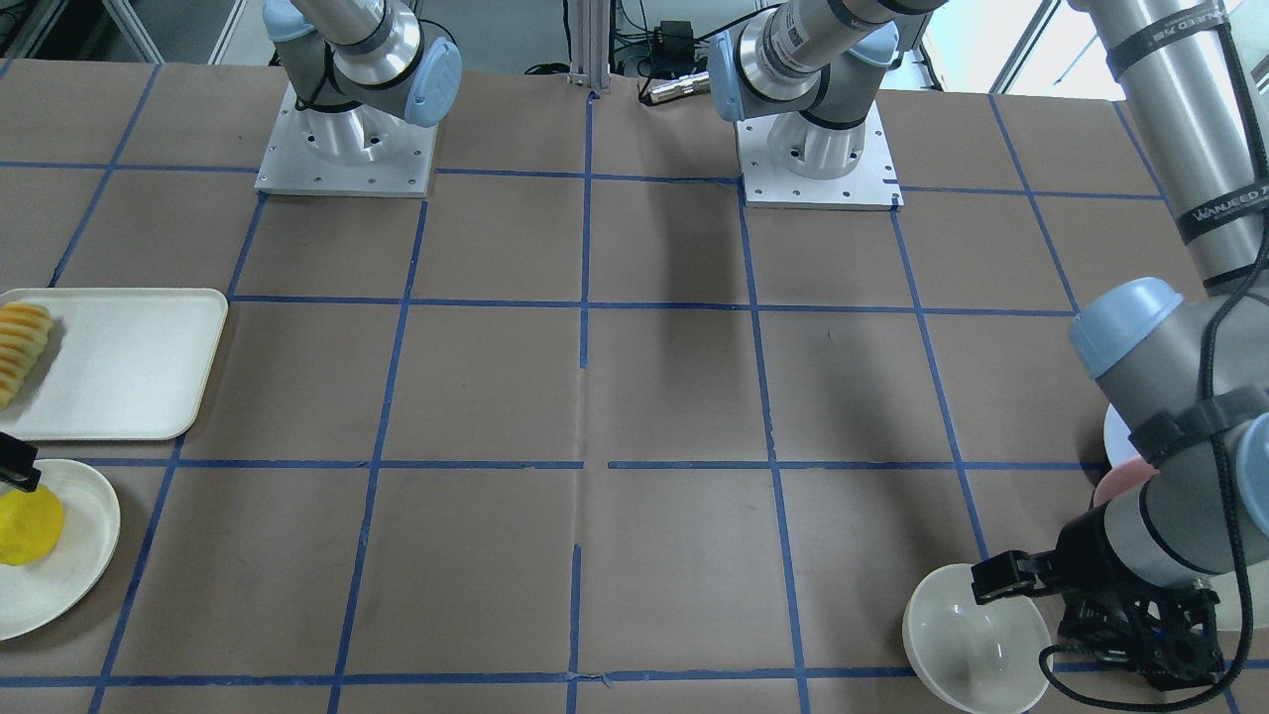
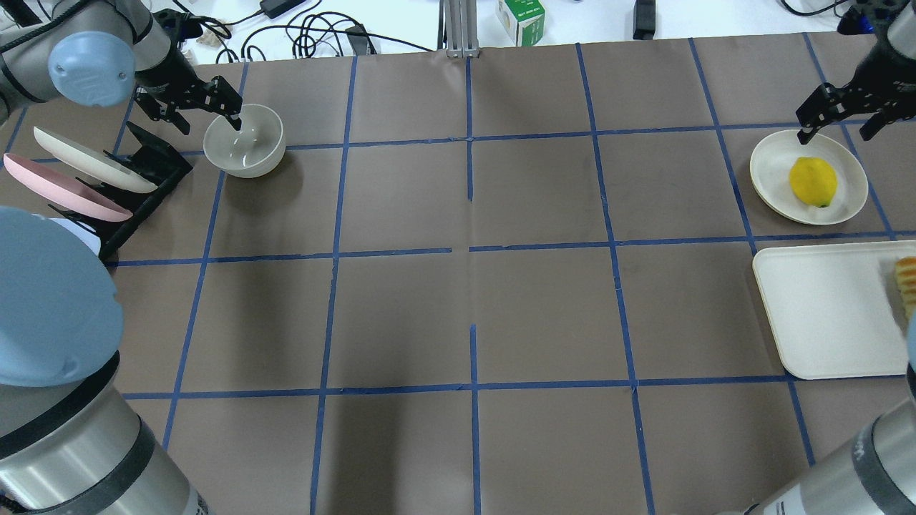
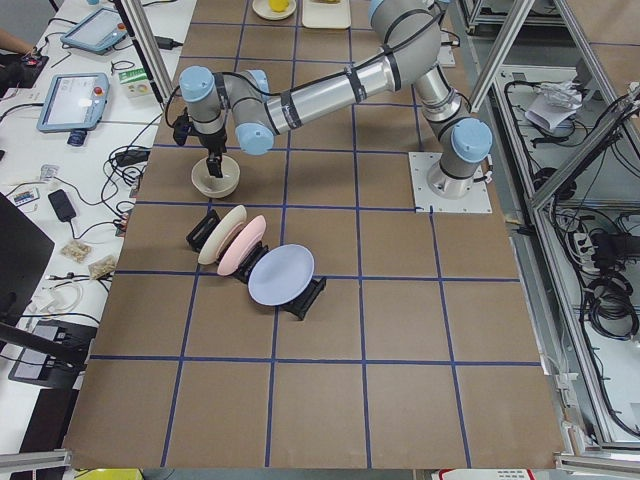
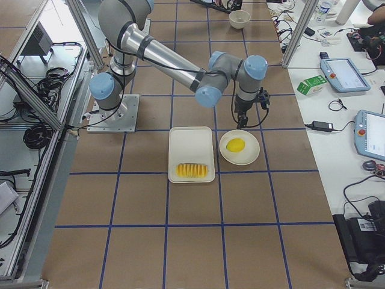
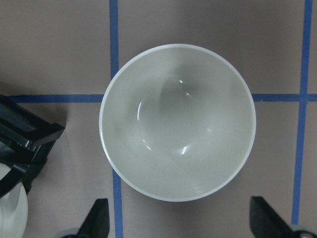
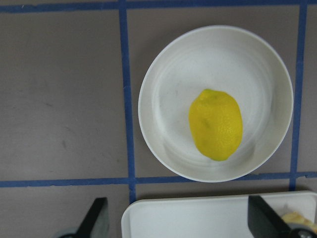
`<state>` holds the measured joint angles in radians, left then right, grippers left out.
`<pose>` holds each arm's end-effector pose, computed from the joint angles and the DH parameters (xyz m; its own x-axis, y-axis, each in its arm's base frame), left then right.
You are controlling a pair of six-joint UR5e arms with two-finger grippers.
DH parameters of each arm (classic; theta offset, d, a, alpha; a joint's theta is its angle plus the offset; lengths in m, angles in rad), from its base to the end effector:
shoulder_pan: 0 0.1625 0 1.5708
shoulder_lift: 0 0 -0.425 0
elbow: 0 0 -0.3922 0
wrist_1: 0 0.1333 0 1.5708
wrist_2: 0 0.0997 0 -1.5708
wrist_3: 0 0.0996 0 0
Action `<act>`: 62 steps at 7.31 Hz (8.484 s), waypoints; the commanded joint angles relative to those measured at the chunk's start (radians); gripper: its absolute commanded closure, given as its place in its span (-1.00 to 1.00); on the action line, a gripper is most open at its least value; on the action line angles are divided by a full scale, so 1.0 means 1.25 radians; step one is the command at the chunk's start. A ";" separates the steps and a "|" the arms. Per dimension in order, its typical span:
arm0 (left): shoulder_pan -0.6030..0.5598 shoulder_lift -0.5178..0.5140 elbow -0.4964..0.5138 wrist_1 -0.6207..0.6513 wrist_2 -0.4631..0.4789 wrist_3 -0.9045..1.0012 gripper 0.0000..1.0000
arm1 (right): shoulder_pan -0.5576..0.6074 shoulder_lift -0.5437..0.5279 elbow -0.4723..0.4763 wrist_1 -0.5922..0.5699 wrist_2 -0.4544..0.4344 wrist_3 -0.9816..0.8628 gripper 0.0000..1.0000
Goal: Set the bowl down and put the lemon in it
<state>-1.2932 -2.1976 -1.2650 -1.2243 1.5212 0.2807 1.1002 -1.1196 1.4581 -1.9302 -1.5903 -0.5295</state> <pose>0.0654 -0.7338 0.2861 -0.9992 0.0045 0.0406 0.0030 0.9993 -0.0382 -0.1808 -0.6452 0.3173 -0.9979 -0.0585 0.0274 -0.0588 0.9982 -0.0082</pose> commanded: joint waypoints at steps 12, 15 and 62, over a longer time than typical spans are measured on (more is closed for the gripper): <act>0.029 -0.094 0.007 0.065 -0.006 0.011 0.29 | -0.035 0.142 0.001 -0.083 0.006 -0.137 0.86; 0.029 -0.072 0.009 0.057 -0.008 0.011 1.00 | -0.029 0.064 -0.020 0.035 0.000 -0.096 1.00; -0.234 0.471 -0.236 -0.231 0.067 -0.271 -1.00 | 0.619 0.000 -0.001 0.086 0.070 0.805 -1.00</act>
<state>-1.5900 -1.6081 -1.5607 -1.5120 1.6037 -0.0612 1.9100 -1.0469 1.4491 -1.9051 -1.5020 0.5021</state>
